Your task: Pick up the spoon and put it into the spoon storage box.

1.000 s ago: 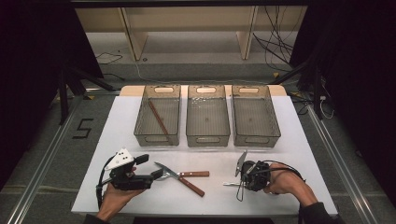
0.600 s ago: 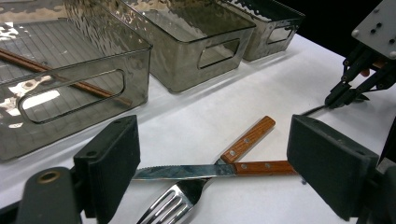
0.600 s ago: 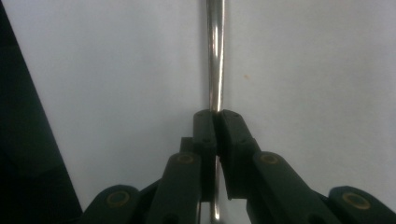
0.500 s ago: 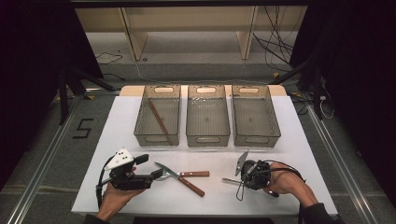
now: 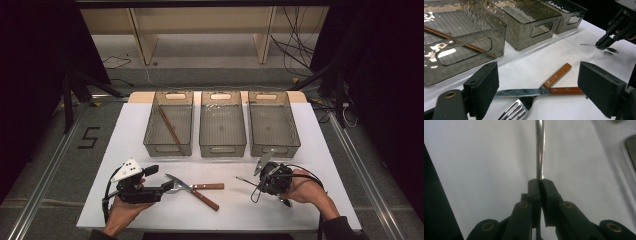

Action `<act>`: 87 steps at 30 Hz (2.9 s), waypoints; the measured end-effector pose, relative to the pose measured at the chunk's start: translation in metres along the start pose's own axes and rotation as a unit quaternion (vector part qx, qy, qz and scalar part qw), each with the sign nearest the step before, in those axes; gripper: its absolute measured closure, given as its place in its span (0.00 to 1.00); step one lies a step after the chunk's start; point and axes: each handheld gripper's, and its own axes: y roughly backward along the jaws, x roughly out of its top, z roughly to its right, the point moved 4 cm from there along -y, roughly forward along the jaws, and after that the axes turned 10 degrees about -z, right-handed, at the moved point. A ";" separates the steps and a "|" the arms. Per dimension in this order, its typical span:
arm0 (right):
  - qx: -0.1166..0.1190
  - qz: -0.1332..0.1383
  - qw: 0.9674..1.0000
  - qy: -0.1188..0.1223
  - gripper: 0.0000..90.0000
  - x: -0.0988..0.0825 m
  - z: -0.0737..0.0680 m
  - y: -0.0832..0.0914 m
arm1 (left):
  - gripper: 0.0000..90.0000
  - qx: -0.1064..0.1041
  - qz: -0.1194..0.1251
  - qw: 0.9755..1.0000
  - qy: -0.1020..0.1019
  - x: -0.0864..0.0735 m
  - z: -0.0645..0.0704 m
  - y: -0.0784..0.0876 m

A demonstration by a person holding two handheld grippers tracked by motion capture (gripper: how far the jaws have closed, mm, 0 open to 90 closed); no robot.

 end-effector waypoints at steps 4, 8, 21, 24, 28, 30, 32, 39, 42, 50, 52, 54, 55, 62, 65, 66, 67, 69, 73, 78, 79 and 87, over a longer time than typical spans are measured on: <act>0.006 0.023 1.000 -0.018 0.96 0.002 0.004 0.008 | 0.19 0.000 0.000 1.000 0.000 0.000 0.000 0.000; 0.008 0.050 0.998 -0.042 0.96 0.004 0.009 0.016 | 0.19 -0.001 0.002 1.000 0.002 0.000 0.000 0.000; 0.015 0.152 0.983 -0.102 0.96 0.022 0.030 0.045 | 0.19 0.000 0.005 1.000 0.003 0.000 -0.001 0.001; 0.016 0.178 0.976 -0.121 0.96 0.028 0.037 0.051 | 0.19 0.001 0.006 1.000 0.004 0.000 -0.001 0.002; 0.022 0.212 0.967 -0.139 0.96 0.039 0.045 0.058 | 0.19 0.001 0.007 1.000 0.004 0.000 -0.002 0.002; 0.023 0.227 0.963 -0.143 0.96 0.045 0.048 0.063 | 0.19 0.001 0.009 1.000 0.005 0.001 -0.002 0.002; 0.024 0.239 0.959 -0.148 0.96 0.051 0.051 0.067 | 0.19 0.002 0.011 1.000 0.005 0.001 -0.002 0.003; 0.022 0.268 0.949 -0.164 0.96 0.072 0.061 0.078 | 0.19 0.004 0.018 1.000 0.008 0.001 -0.003 0.005; 0.020 0.275 0.946 -0.174 0.96 0.079 0.067 0.081 | 0.19 0.003 0.021 1.000 0.006 0.001 -0.004 0.005; 0.018 0.284 0.939 -0.192 0.96 0.095 0.079 0.085 | 0.19 0.010 0.027 1.000 0.001 0.001 -0.004 0.007; 0.019 0.289 0.937 -0.193 0.96 0.099 0.082 0.087 | 0.19 0.012 0.026 1.000 0.000 0.001 -0.004 0.007; 0.018 0.290 0.937 -0.194 0.96 0.103 0.084 0.089 | 0.19 0.012 0.026 1.000 -0.002 0.001 -0.004 0.007; 0.017 0.292 0.936 -0.196 0.96 0.105 0.085 0.090 | 0.19 0.012 0.026 1.000 -0.003 0.001 -0.004 0.007; 0.017 0.302 0.929 -0.212 0.96 0.122 0.098 0.091 | 0.19 0.015 0.029 0.999 -0.002 0.001 -0.005 0.008; 0.014 0.303 0.927 -0.222 0.96 0.127 0.105 0.089 | 0.19 0.015 0.031 0.999 -0.001 0.000 -0.006 0.009; 0.014 0.305 0.925 -0.227 0.96 0.128 0.108 0.089 | 0.19 0.014 0.032 0.999 -0.001 0.000 -0.006 0.009; 0.016 0.308 0.923 -0.231 0.96 0.129 0.110 0.088 | 0.19 0.014 0.032 0.999 -0.001 0.001 -0.006 0.009; 0.014 0.308 0.920 -0.240 0.96 0.132 0.114 0.087 | 0.19 0.015 0.032 0.999 -0.001 0.000 -0.006 0.009; 0.013 0.305 0.919 -0.250 0.96 0.138 0.120 0.081 | 0.19 0.016 0.034 0.999 -0.002 0.000 -0.006 0.010; 0.009 0.298 0.916 -0.267 0.96 0.140 0.126 0.072 | 0.19 0.019 0.037 0.999 -0.004 0.000 -0.006 0.011; 0.009 0.298 0.916 -0.269 0.96 0.140 0.127 0.070 | 0.19 0.019 0.037 0.999 -0.005 0.000 -0.006 0.011; 0.004 0.285 0.915 -0.285 0.96 0.142 0.135 0.058 | 0.19 0.021 0.040 0.999 -0.007 0.000 -0.007 0.013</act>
